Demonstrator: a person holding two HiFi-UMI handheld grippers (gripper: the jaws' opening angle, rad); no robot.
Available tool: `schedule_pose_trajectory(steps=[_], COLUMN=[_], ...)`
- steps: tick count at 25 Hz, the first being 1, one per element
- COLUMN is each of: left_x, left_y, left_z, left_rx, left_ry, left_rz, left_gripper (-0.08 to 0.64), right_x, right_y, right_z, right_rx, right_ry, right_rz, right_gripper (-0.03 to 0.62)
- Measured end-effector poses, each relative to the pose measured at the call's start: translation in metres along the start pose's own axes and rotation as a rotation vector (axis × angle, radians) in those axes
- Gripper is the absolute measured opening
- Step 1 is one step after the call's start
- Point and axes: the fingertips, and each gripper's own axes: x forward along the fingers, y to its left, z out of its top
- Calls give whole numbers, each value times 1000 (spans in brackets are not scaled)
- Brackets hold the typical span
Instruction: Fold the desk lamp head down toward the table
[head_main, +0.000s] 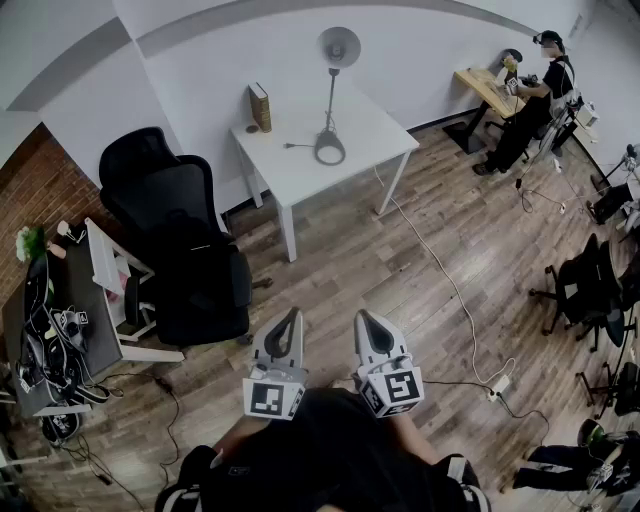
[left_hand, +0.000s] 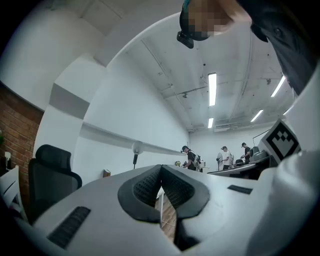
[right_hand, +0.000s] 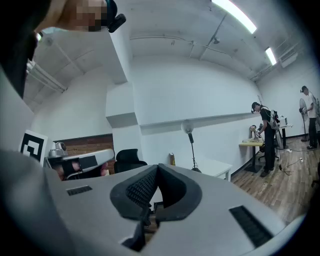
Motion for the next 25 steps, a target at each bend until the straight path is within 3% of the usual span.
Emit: schedule_pose_trajectory(steps=[14, 25], left_x=[-5, -16], left_y=[17, 62], left_z=[4, 1], left_rx=[-20, -49], left_ry=[-3, 1], left_rz=[-4, -13], left_gripper=[25, 25], right_x=[10, 37], right_y=[13, 48], right_z=[2, -2], right_rx=[8, -18], right_ry=[-13, -11], right_rz=[-17, -35], right_gripper=[11, 11])
